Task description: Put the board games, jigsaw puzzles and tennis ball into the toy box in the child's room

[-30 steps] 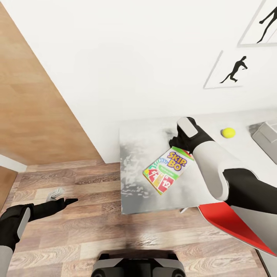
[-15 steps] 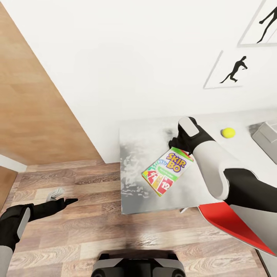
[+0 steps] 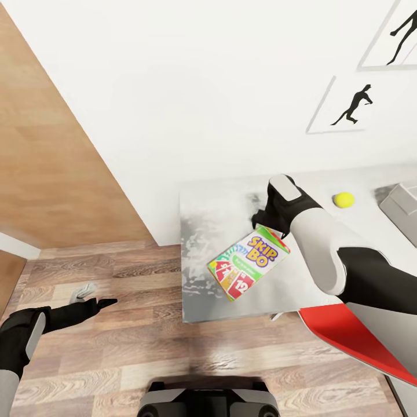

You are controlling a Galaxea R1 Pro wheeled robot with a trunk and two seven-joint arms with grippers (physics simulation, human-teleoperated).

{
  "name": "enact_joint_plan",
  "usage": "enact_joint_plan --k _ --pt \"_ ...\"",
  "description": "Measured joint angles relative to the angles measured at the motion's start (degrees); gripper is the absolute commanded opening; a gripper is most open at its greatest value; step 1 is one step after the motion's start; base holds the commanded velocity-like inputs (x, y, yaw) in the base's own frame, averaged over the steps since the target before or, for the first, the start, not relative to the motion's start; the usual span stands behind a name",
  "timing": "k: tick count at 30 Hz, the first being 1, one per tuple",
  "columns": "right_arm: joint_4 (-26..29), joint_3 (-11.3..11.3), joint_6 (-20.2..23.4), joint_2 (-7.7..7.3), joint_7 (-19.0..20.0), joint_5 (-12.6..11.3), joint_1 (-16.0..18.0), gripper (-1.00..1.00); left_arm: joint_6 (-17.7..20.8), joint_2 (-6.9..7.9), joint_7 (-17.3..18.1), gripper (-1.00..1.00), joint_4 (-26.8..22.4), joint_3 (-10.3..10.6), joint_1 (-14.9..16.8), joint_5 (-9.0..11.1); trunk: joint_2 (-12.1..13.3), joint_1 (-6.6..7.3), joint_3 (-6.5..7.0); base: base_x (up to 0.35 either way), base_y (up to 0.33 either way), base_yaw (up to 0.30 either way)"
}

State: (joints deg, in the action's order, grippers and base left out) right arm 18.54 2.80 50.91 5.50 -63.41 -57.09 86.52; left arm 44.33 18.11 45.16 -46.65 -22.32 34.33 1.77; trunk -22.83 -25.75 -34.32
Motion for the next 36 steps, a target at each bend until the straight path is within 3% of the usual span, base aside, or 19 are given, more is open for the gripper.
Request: enact_joint_plan --k 5,16,22,28,33,36 --pt "-0.1 0.0 0.0 0.0 -0.9 -2.0 0.0 1.0 0.0 -0.01 0.0 1.0 0.0 0.0 0.0 0.0 0.0 0.0 0.0 0.0 0.0 0.0" --pt "-0.2 0.5 0.0 1.36 -1.2 -2.4 -0.1 1.0 0.0 0.0 0.2 1.0 0.0 0.0 0.0 0.1 0.0 0.0 0.0 0.0 0.0 0.0" --pt "-0.9 2.9 0.5 1.45 -1.3 -1.6 0.0 1.0 0.0 0.01 0.7 1.0 0.0 0.0 0.0 0.0 0.0 0.01 0.01 0.0 0.0 0.0" --pt "-1.0 4.5 0.0 1.98 -3.5 -2.3 -0.1 1.0 0.0 0.0 0.7 1.0 0.0 0.0 0.0 0.0 0.0 0.0 0.0 0.0 0.0 0.0" --pt "-1.1 7.6 0.0 2.05 -4.0 -2.1 -0.1 1.0 0.0 0.0 0.7 1.0 0.0 0.0 0.0 0.0 0.0 -0.01 0.0 -0.019 0.0 0.0" --pt "-1.1 7.9 0.0 2.06 -4.1 -2.1 -0.1 1.0 0.0 0.01 0.7 1.0 0.0 0.0 0.0 0.0 0.0 -0.01 0.0 -0.095 0.0 0.0"
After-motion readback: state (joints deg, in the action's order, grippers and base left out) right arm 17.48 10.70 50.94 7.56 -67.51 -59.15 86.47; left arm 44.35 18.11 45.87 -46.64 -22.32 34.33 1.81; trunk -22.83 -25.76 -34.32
